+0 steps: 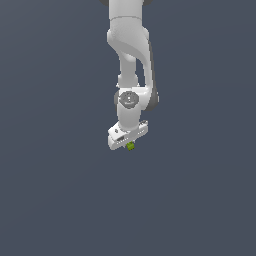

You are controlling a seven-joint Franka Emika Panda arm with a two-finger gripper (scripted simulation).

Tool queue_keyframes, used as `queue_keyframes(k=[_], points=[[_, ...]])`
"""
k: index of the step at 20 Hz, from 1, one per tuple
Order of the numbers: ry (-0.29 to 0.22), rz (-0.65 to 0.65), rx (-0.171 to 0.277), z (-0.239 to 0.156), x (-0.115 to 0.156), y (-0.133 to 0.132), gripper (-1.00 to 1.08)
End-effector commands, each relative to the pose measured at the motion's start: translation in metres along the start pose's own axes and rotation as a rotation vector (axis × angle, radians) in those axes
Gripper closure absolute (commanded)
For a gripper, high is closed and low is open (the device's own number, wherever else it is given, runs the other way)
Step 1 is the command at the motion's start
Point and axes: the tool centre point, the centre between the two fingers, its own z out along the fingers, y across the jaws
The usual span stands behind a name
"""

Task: Pick up the object and move it to a goal position.

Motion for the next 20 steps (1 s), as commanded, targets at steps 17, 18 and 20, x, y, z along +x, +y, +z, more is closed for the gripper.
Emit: queue_keyframes(k=[17,18,20], points=[[0.000,0.000,-0.001,-0.029,-0.011,-0.128,1.08],[0.000,0.000,-0.001,-0.029,-0.011,-0.129,1.08],[0.001,0.000,0.000,-0.029,-0.010,-0.129,1.08]])
